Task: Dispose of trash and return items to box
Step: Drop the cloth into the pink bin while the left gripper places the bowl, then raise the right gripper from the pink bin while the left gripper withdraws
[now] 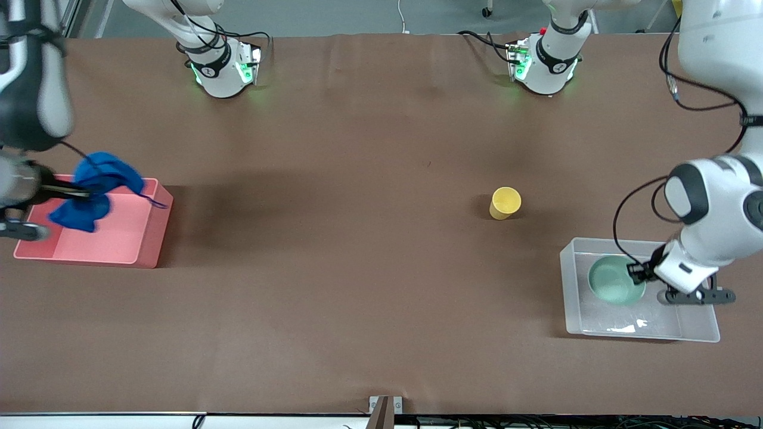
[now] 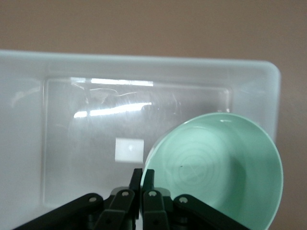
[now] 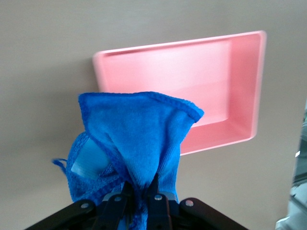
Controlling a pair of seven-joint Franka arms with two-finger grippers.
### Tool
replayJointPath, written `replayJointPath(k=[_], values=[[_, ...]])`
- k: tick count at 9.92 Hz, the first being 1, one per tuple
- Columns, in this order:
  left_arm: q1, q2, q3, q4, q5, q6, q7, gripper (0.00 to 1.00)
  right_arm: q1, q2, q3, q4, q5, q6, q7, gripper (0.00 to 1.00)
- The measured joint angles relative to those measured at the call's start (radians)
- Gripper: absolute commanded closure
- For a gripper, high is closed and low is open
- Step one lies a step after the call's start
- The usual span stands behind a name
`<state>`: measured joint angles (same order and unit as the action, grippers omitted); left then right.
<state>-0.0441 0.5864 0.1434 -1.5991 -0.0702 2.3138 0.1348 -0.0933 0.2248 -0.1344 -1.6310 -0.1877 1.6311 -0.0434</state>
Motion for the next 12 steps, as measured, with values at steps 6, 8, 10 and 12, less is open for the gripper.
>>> replayJointPath(k=[6,8,10,12], values=[[0.026,0.164,0.005,0.064,-0.074,0.027,0.097,0.55,-0.023,0.078,-0.137,-0.396,0.082,0.605,-0.192,0.89],[0.027,0.168,0.011,0.069,-0.075,0.035,0.099,0.21,-0.021,0.110,-0.135,-0.510,0.117,0.767,-0.194,0.62],[0.022,0.133,0.014,0.077,-0.075,0.034,0.099,0.00,-0.021,0.134,-0.135,-0.538,0.126,0.804,-0.213,0.00],[0.006,0.015,0.013,0.051,-0.074,0.005,0.099,0.00,-0.019,0.132,-0.135,-0.531,0.127,0.805,-0.220,0.00]])
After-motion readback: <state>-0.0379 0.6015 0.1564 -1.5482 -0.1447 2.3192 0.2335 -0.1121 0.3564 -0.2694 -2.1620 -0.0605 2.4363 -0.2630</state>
